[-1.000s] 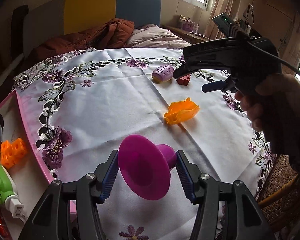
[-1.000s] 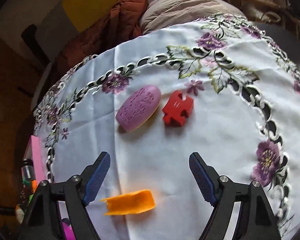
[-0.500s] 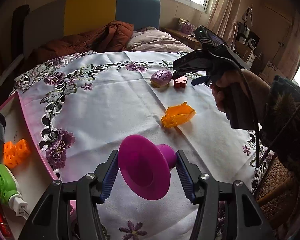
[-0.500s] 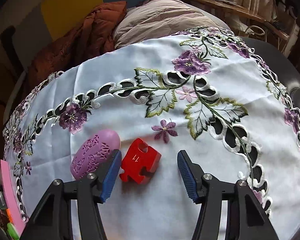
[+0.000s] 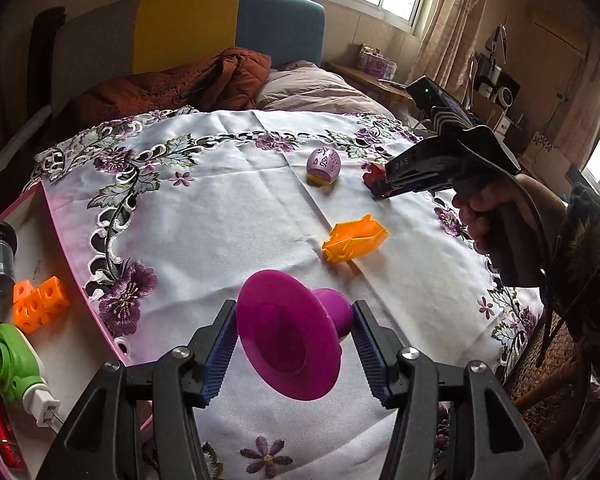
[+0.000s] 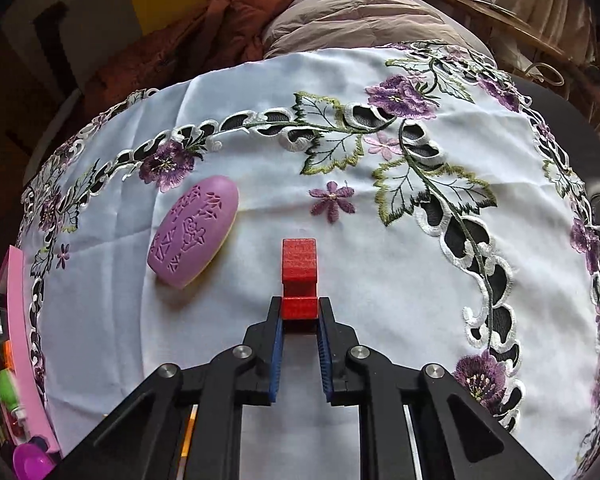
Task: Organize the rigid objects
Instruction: 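Carry the magenta suction cup into the pink tray with the left gripper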
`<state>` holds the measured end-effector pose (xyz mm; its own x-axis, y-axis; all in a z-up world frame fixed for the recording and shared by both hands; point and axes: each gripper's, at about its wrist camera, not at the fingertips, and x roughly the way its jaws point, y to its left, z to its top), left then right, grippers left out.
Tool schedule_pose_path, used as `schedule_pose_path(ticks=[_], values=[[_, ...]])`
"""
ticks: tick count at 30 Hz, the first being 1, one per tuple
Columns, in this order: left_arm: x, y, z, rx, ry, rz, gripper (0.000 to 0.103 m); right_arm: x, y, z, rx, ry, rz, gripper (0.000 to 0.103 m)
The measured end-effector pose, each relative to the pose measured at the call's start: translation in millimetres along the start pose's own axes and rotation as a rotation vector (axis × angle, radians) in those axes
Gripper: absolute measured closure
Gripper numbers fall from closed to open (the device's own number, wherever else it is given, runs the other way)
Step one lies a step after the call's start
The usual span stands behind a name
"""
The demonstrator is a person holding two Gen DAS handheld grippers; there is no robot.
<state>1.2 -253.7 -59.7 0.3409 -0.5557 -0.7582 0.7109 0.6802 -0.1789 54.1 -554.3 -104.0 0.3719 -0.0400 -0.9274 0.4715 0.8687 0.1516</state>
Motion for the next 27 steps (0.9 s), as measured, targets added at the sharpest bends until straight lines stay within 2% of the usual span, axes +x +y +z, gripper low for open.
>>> schedule_pose_path(ticks=[1, 2, 3, 10, 11, 12, 13, 14, 15, 17, 21, 27], values=[[-1, 0, 0, -0.001, -0.002, 0.000, 0.046, -1, -3, -2, 0.008, 0.005, 0.008, 0.072], [-2, 0, 0, -0.002, -0.004, 0.000, 0.046, -1, -5, -2, 0.022, 0.005, 0.018, 0.050], [-3, 0, 0, -0.002, -0.006, 0.000, 0.046, -2, -7, -2, 0.033, -0.004, 0.021, 0.036], [-7, 2, 2, -0.015, -0.013, 0.002, 0.046, -9, -4, 9, 0.044, -0.077, -0.002, 0.034], [-7, 2, 3, -0.018, -0.014, 0.003, 0.046, -7, -2, 11, 0.047, -0.083, -0.004, 0.035], [-8, 3, 3, -0.019, -0.015, 0.004, 0.046, -5, 1, 12, 0.045, -0.088, -0.017, 0.041], [-9, 3, 3, -0.020, -0.017, 0.007, 0.046, -1, 4, 11, 0.032, -0.085, -0.030, 0.051], [-10, 4, 4, -0.022, -0.020, 0.011, 0.046, 4, 9, 9, 0.009, -0.069, -0.045, 0.087], [-11, 4, 4, -0.025, -0.022, 0.017, 0.046, 11, 14, 7, -0.012, -0.045, -0.069, 0.088], [-15, 7, 6, -0.036, -0.026, 0.031, 0.046, 11, 24, 1, -0.055, -0.060, -0.095, 0.088], [-25, 18, 9, -0.081, -0.031, 0.063, 0.046, 8, 28, -11, -0.085, -0.064, -0.058, 0.087], [-47, 32, 12, -0.114, -0.074, 0.128, 0.046, 8, 14, -13, -0.019, -0.073, 0.030, 0.087]])
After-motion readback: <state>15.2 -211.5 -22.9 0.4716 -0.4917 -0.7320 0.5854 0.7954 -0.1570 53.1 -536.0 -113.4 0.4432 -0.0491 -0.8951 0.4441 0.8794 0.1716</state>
